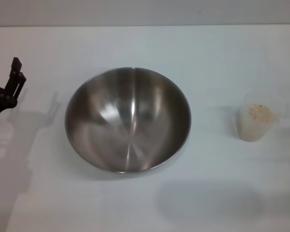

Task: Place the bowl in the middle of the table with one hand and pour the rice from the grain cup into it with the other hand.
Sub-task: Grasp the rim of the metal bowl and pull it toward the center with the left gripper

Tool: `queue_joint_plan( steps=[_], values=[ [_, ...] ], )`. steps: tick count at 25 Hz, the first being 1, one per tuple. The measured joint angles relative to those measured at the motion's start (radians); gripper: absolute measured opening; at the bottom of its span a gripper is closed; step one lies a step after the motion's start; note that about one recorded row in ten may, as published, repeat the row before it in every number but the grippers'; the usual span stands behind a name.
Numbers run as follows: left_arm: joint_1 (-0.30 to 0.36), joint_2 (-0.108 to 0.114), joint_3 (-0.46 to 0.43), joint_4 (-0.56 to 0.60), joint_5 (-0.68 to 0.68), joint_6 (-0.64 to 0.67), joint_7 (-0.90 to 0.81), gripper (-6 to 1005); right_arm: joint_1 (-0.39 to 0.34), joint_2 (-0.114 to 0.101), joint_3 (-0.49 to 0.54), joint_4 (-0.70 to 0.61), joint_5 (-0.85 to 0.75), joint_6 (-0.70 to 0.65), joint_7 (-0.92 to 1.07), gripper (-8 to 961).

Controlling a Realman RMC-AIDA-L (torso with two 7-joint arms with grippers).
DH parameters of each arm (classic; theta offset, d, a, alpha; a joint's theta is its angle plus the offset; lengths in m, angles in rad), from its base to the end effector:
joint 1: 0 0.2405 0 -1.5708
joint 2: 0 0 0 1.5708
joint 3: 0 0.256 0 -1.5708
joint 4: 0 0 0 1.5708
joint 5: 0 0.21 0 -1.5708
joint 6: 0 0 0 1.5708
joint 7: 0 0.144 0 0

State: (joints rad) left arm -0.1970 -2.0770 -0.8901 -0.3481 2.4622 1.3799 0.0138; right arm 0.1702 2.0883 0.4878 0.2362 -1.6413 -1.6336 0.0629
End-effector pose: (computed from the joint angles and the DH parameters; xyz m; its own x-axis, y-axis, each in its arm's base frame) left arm -0.3174 0.2664 -0.0147 0.7257 -0.2242 0.6505 0.6321 -0.1563 -0.7590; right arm 0.3669 0.2186 0.0331 0.6684 0.3088 -0.6767 -0.7437 0.2588 -0.6164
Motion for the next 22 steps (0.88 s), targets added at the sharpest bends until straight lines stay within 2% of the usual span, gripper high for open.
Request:
queue_joint_plan(
  steps=[5, 9, 10, 11, 13, 14, 15, 16, 18, 19, 20, 21, 22],
  values=[
    [-0.002, 0.001, 0.013, -0.005, 0.004, 0.001, -0.012, 803, 0.001, 0.001, 0.000, 0.000, 0.000, 0.000, 0.000, 836],
    [-0.004, 0.010, 0.014, -0.037, 0.005, -0.017, -0.027, 804, 0.001, 0.001, 0.000, 0.000, 0.000, 0.000, 0.000, 837],
    [-0.002, 0.020, 0.012, -0.078, 0.007, -0.058, -0.024, 804, 0.002, 0.001, 0.000, 0.000, 0.000, 0.000, 0.000, 837],
    [-0.002, 0.020, 0.012, -0.078, 0.007, -0.058, -0.024, 805, 0.002, 0.001, 0.000, 0.000, 0.000, 0.000, 0.000, 836],
    [0.004, 0.046, 0.004, -0.153, 0.007, -0.129, -0.009, 805, 0.003, 0.001, 0.000, 0.000, 0.000, 0.000, 0.000, 835],
    [0.009, 0.064, -0.001, -0.201, 0.007, -0.174, 0.005, 805, 0.004, 0.001, 0.000, 0.000, 0.000, 0.000, 0.000, 835],
    [0.025, 0.105, -0.017, -0.343, 0.008, -0.304, 0.052, 805, 0.007, 0.001, 0.000, 0.000, 0.000, 0.000, 0.000, 835],
    [0.025, 0.105, -0.017, -0.343, 0.008, -0.304, 0.052, 806, 0.007, 0.001, 0.000, 0.000, 0.000, 0.000, 0.000, 835],
    [0.046, 0.140, -0.051, -0.491, 0.016, -0.459, 0.107, 806, 0.009, 0.000, 0.000, 0.000, 0.000, 0.000, 0.000, 835],
    [0.062, 0.153, -0.082, -0.574, 0.031, -0.565, 0.139, 806, 0.009, 0.000, 0.000, -0.001, 0.000, 0.000, 0.000, 835],
    [0.088, 0.163, -0.151, -0.706, 0.087, -0.730, 0.161, 807, 0.009, 0.000, 0.000, -0.001, 0.000, 0.000, 0.000, 835],
    [0.088, 0.163, -0.151, -0.706, 0.087, -0.730, 0.161, 807, 0.009, 0.000, 0.000, -0.001, 0.000, 0.000, 0.000, 835],
    [0.100, 0.164, -0.196, -0.782, 0.123, -0.837, 0.163, 807, 0.009, 0.000, 0.000, -0.002, 0.000, 0.000, 0.000, 835]
  ],
)
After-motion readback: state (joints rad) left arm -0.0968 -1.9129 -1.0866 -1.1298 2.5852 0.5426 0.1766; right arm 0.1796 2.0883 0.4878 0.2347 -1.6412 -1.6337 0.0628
